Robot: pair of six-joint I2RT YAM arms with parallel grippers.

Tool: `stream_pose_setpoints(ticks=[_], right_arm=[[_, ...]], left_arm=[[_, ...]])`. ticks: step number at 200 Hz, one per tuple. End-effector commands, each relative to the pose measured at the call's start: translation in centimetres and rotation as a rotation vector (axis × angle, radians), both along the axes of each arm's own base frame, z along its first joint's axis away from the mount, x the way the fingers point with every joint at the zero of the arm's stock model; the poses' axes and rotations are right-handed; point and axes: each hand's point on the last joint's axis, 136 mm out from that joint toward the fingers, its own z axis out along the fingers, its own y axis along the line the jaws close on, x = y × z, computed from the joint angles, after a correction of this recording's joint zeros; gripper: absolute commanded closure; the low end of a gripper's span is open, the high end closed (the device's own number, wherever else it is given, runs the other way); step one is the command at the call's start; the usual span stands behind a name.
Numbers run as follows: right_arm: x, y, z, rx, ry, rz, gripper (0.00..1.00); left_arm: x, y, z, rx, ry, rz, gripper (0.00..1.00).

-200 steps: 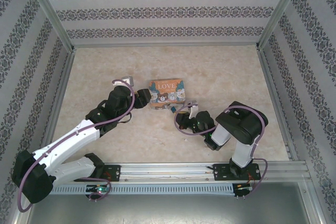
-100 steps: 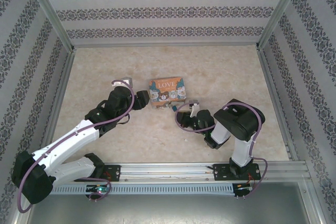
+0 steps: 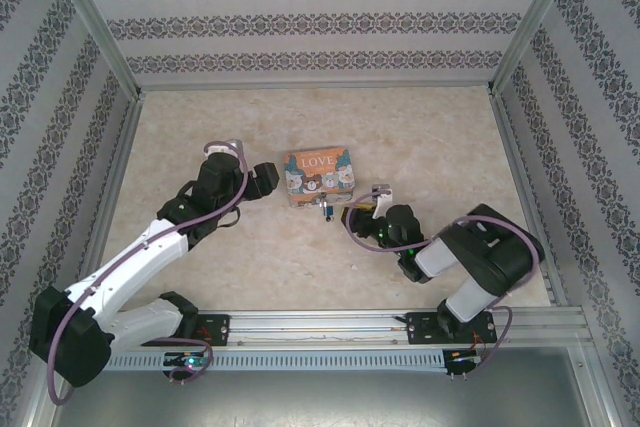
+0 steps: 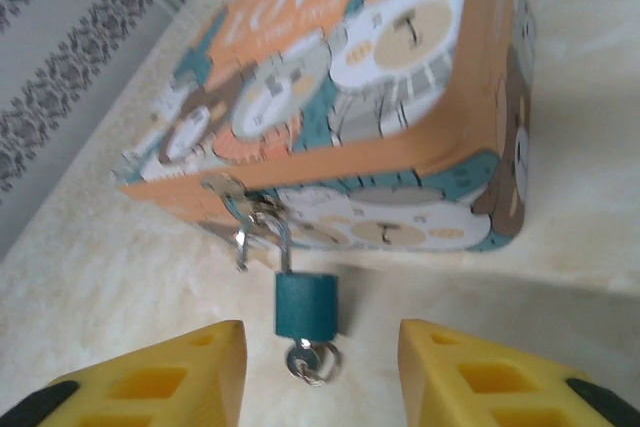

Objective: Unlock a padlock with a key

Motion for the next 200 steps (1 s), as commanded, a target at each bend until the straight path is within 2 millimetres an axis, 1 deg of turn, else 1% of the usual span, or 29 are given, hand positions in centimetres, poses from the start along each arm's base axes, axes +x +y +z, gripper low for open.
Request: stream_pose_setpoints(ticks=[1, 30, 46, 64, 71, 73, 74, 94, 112, 130, 132, 134, 171, 200], right_arm=[[0.0, -0.8, 0.6, -0.054, -0.005, -0.01, 0.42], [-0.2, -0.4, 3.3, 0.027, 0.015, 0.025, 0.13], [-0.2, -0.1, 4.6, 0.09, 0.037, 0.055, 0.02], [-0.3, 0.0, 5.2, 0.142, 0.081, 0.074, 0.02], [-0.3, 0.1, 5.4, 0.158, 0.101, 0.085, 0.02], [-0.3, 0.1, 5.4, 0.16, 0.104, 0.086, 0.02], [-0.3, 0.1, 5.4, 0.163, 0.106, 0.086, 0.02], [-0.4, 0.5, 5.1, 0.182, 0.155, 0.119, 0.02], [-0.4, 1.2, 4.7, 0.186, 0.182, 0.154, 0.02], [-0.5, 1.4, 3.6, 0.172, 0.207, 0.167, 0.02], [0.0, 1.7, 4.3, 0.179, 0.191, 0.169, 0.02], [0.1, 1.8, 4.5, 0.18, 0.187, 0.17, 0.02], [1.3, 2.5, 3.7, 0.166, 0.197, 0.184, 0.02], [2.4, 3.3, 3.5, 0.161, 0.196, 0.199, 0.02]], left_arm=[[0.5, -0.1, 0.2, -0.038, 0.024, -0.027, 0.15], [1.7, -0.2, -0.6, -0.096, 0.06, -0.049, 0.15], [2.5, -0.5, -1.2, -0.134, 0.084, -0.063, 0.15], [3.3, -1.0, -2.2, -0.141, 0.114, -0.095, 0.15], [3.5, -1.5, -2.4, -0.149, 0.125, -0.116, 0.15], [3.6, -1.6, -2.8, -0.149, 0.136, -0.123, 0.15], [3.6, -1.7, -2.6, -0.152, 0.133, -0.128, 0.15], [4.4, -3.1, -3.9, -0.173, 0.185, -0.182, 0.17], [5.2, -3.5, -5.5, -0.169, 0.229, -0.183, 0.2], [5.9, -3.8, -6.9, -0.174, 0.249, -0.179, 0.22], [6.1, -3.9, -7.0, -0.176, 0.251, -0.179, 0.22], [6.1, -4.0, -7.1, -0.178, 0.253, -0.181, 0.22], [7.0, -5.1, -8.8, -0.2, 0.304, -0.212, 0.28], [6.6, -5.3, -10.6, -0.204, 0.358, -0.215, 0.3]])
